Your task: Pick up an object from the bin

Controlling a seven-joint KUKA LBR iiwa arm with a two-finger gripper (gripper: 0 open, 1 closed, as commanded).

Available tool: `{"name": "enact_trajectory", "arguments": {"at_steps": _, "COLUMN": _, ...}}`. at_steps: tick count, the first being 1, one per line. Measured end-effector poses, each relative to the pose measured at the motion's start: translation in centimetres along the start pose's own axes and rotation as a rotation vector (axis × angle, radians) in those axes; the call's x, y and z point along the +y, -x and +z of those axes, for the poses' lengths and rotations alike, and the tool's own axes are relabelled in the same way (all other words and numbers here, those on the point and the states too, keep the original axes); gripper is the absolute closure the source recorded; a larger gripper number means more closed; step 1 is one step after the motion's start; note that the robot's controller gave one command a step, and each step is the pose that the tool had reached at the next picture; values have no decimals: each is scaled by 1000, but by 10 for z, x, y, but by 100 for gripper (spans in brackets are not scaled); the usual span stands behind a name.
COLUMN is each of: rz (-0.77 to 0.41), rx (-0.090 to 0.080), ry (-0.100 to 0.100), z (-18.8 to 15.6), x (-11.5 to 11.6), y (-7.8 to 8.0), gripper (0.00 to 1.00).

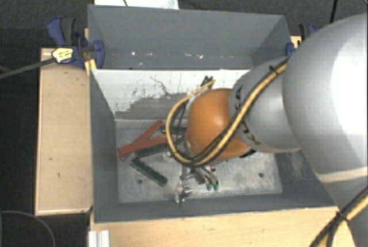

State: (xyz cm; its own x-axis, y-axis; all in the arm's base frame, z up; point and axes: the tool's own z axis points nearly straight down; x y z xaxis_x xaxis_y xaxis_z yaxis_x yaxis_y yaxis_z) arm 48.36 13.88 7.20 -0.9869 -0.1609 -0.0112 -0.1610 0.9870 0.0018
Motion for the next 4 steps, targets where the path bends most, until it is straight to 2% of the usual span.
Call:
{"name": "enact_trajectory", "arguments": {"at_steps": 1, "rz": 0, "rx": 0, "ry": 0, "z": 0, "x": 0, "y": 0, "gripper": 0}}
{"name": "enact_trajectory", "arguments": {"at_steps": 2, "rz": 126, "rx": 7, "ry": 0, "z": -1, "x": 55, "y": 15, "gripper": 100}}
{"name": "enact_trajectory", "arguments": {"at_steps": 4, "rz": 125, "rx": 9, "ry": -1, "z": -3, "x": 55, "y": 14, "gripper": 100}}
